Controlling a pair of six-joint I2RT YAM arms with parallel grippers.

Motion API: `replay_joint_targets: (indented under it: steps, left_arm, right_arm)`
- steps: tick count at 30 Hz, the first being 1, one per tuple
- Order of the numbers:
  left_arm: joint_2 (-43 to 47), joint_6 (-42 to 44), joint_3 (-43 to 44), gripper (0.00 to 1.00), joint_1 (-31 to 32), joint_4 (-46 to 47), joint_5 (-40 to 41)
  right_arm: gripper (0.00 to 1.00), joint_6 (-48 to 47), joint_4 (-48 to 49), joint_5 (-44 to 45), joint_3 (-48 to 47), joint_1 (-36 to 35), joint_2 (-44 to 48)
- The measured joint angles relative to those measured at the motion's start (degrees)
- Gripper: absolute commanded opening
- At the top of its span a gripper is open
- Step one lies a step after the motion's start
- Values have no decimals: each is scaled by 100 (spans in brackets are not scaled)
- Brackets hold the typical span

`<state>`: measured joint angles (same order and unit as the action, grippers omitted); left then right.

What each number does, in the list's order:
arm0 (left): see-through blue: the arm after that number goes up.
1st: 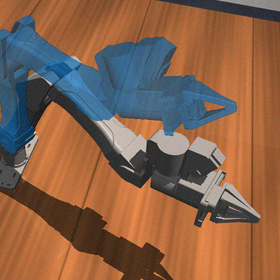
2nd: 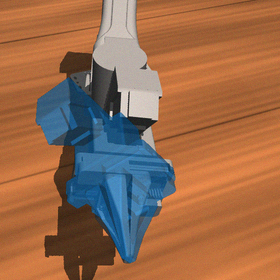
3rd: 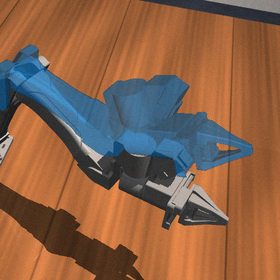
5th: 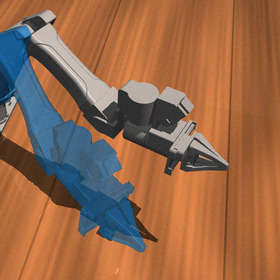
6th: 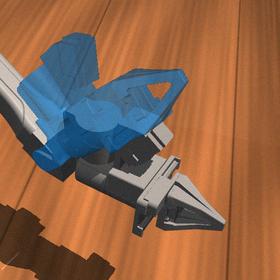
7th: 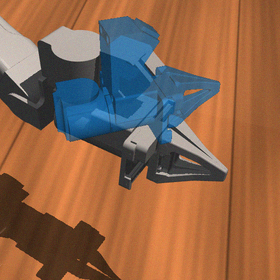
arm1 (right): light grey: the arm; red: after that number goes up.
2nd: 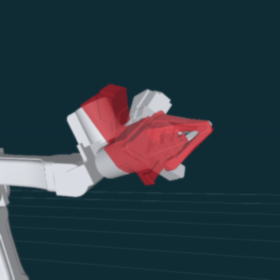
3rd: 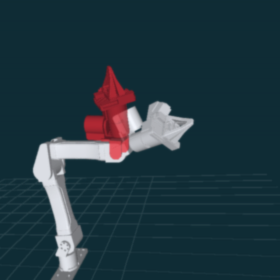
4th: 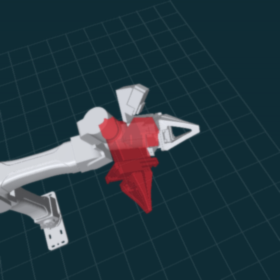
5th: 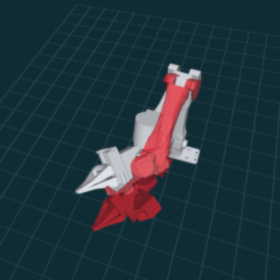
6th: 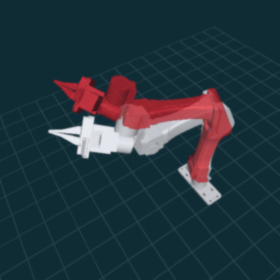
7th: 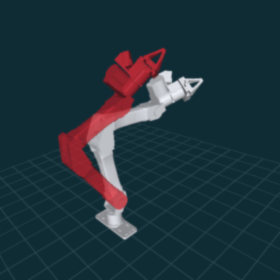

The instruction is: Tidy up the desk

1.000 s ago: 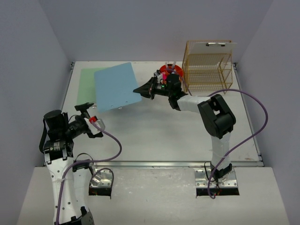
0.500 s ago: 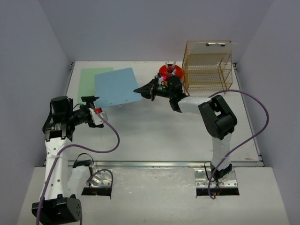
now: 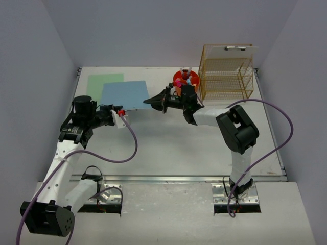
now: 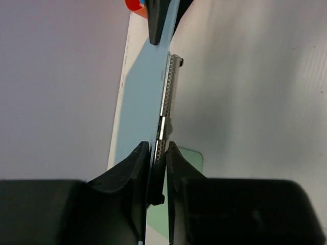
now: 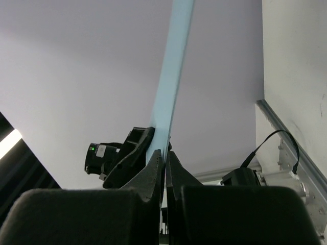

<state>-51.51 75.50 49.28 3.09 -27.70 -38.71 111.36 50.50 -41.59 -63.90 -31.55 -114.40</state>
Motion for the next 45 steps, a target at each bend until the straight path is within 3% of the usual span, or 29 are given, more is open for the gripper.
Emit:
replay_joint_targets:
  steps: [2,4,7,9,16,20,26,31,34,40,45]
  left_arm:
    - [-36,-38,0,0,27,8,44]
    - [-46,-132,0,0,67,64,60]
    - [-53,-368,12,0,70,136,71]
    - [-62,-565,46,0,70,119,89]
    - [-63,-1519,496,0,70,27,-84]
    - [-80,-2302,783,0,70,-43,-311]
    - [-430,-3238,1429,0,70,-325,-646]
    - [-1080,-4039,2025,0,71,-515,-886]
    - [-1173,-4518,2001,0,117,-500,-926]
    - [-1054,-5030,1969,0,508,-472,-838]
    - [-820,-4964,1940,0,957,-441,-572]
  right_arm:
    - [15,50,-39,9,9,34,38]
    - [38,-50,-174,-113,-10,86,92]
    - [53,-605,-520,-477,-225,162,126]
    - [57,-1138,-903,-797,-471,264,170]
    - [56,-4352,-3756,-1426,-1599,1311,919]
    - [47,-7538,-5880,-1329,-2549,1930,1642]
    - [36,-11409,-7378,-1255,-2850,1835,3351]
    - [35,-14779,-8674,-565,-3525,325,3780]
    - [36,-16188,-8947,-7,-3212,-614,3929]
    - [36,-18125,-8919,1410,-2033,-1757,3990]
    - [37,-18712,-8848,2210,-2083,-2285,3399]
